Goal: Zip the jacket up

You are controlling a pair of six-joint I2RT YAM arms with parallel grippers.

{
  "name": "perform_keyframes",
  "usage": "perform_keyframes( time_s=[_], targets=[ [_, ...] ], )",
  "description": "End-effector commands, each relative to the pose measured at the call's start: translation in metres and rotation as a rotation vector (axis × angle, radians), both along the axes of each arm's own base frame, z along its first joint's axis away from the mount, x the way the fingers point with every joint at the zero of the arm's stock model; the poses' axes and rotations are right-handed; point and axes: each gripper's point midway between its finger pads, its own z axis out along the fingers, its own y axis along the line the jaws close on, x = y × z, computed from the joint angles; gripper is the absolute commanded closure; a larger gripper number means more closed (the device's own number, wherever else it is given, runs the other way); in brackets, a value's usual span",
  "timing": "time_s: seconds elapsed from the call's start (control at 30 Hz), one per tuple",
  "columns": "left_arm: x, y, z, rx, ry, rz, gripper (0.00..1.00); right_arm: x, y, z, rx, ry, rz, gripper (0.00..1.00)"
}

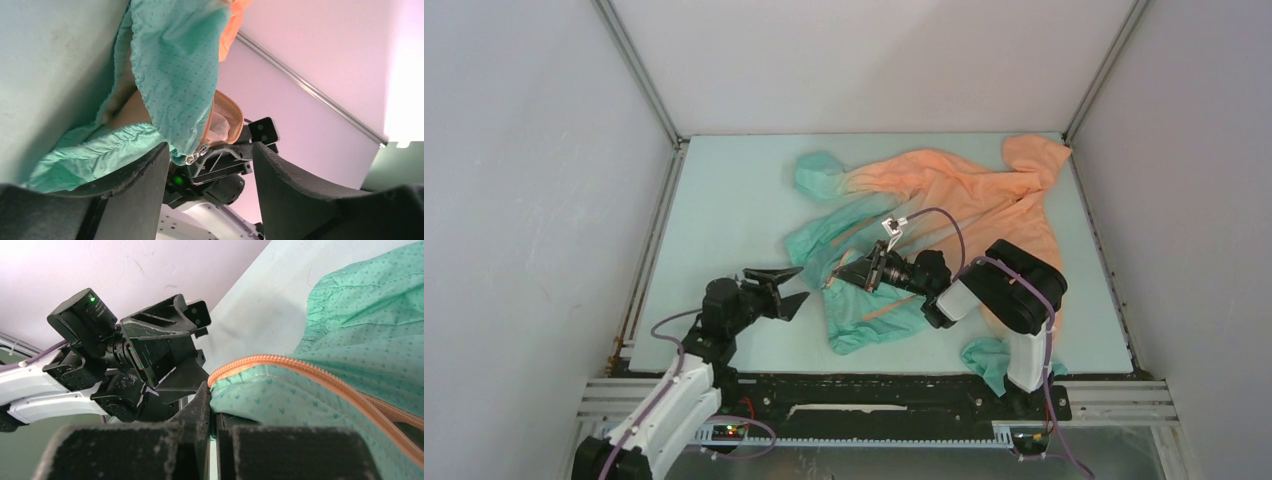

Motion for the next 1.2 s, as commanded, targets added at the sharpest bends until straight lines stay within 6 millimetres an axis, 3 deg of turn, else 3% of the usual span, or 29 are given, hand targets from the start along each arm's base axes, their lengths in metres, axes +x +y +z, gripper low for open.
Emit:
perform_keyframes(
  time_s=[0.0,0.13,0.37,0.77,1.0,1.17],
  targets=[
    [0.016,-0.013,0.019,-0.171,0.039,0.066,0.35,0.002,0.002,0.022,0.050,-0.087,-0.012,1.00],
    [0.013,-0.028,0.016,-0.177,0.086,0.024,0.41,0.002,0.001,0.023,0.049,-0.091,-0.016,1.00],
    [0.009,-0.023,0.008,-0.140,0.131,0.080,0.46,0.002,0.001,0.023,0.049,-0.093,-0.021,1.00],
    [0.016,-0.038,0.009,-0.162,0.144,0.049,0.51,0.001,0.001,0.023,0.048,-0.097,-0.021,1.00],
    [0.018,-0.047,0.010,-0.175,0.133,0.022,0.62,0.001,0.001,0.024,0.048,-0.097,-0.020,1.00],
    [0.020,-0.047,0.009,-0.180,0.130,0.027,0.64,-0.001,0.003,0.023,0.047,-0.100,-0.016,1.00]
  ],
)
